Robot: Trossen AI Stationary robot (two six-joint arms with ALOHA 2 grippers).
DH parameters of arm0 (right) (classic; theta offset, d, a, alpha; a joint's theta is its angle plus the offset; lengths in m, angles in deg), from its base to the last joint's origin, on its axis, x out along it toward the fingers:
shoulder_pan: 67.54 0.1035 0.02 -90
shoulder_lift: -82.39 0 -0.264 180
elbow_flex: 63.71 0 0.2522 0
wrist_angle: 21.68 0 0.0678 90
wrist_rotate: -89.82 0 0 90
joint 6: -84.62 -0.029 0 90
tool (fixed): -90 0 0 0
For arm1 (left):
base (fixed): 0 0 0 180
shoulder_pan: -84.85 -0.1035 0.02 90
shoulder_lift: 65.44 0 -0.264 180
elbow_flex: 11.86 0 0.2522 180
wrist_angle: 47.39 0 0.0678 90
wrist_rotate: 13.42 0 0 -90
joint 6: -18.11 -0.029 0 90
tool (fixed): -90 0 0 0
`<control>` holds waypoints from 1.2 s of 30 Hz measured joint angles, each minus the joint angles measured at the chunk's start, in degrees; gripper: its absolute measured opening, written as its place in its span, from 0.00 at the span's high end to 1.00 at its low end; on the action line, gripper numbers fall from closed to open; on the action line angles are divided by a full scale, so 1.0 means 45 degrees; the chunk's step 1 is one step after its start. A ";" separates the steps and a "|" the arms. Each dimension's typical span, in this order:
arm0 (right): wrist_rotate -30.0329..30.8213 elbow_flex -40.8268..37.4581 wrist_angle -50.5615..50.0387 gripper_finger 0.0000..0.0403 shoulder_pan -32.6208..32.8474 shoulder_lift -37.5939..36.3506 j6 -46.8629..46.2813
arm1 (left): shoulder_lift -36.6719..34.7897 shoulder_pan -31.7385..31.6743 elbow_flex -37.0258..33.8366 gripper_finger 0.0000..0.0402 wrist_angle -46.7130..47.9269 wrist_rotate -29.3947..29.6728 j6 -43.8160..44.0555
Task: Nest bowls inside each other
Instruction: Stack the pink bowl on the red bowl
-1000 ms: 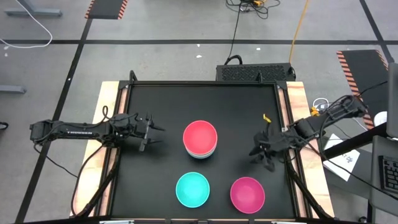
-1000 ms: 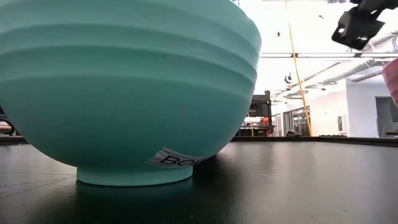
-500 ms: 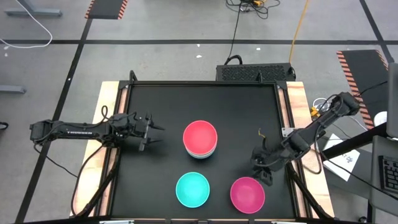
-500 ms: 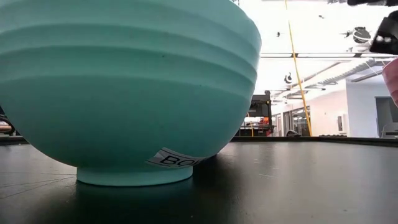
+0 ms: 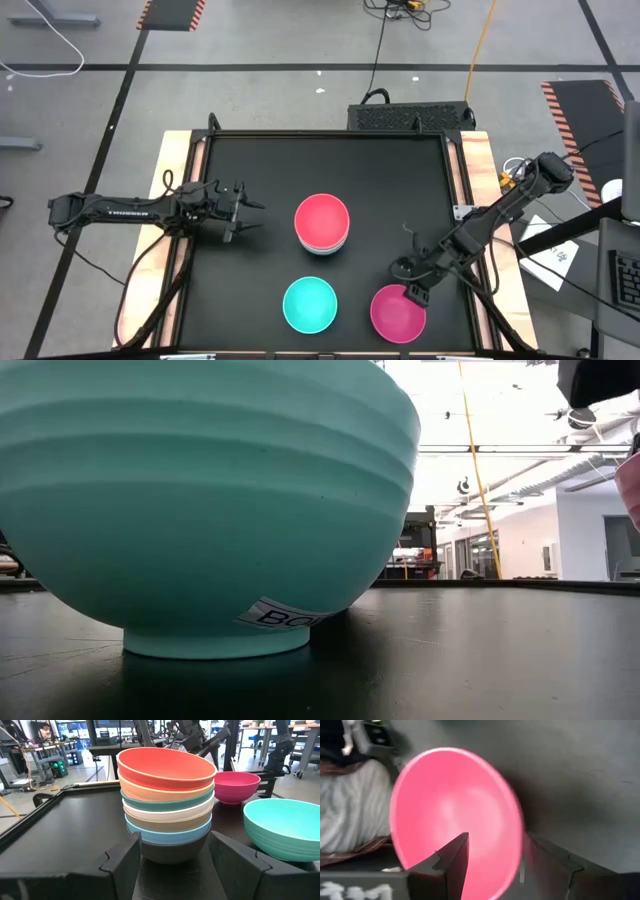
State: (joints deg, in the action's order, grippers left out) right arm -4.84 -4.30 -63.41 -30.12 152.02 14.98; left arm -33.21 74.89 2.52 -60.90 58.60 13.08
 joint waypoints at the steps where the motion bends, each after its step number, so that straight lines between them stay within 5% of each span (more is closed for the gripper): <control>1: -0.0007 0.0000 0.0197 0.55 0.0039 -0.0009 -0.0002 | 0.0000 0.0000 0.0000 0.41 0.0001 0.0000 -0.0002; 36: 0.0075 0.0000 0.0157 0.55 0.0102 -0.0151 0.0086 | 0.0000 0.0003 0.0000 0.41 0.0119 -0.0019 0.0040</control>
State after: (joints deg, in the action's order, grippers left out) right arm -4.50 -4.30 -62.70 -29.66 151.34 15.37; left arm -33.21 74.90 2.52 -60.37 58.51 13.26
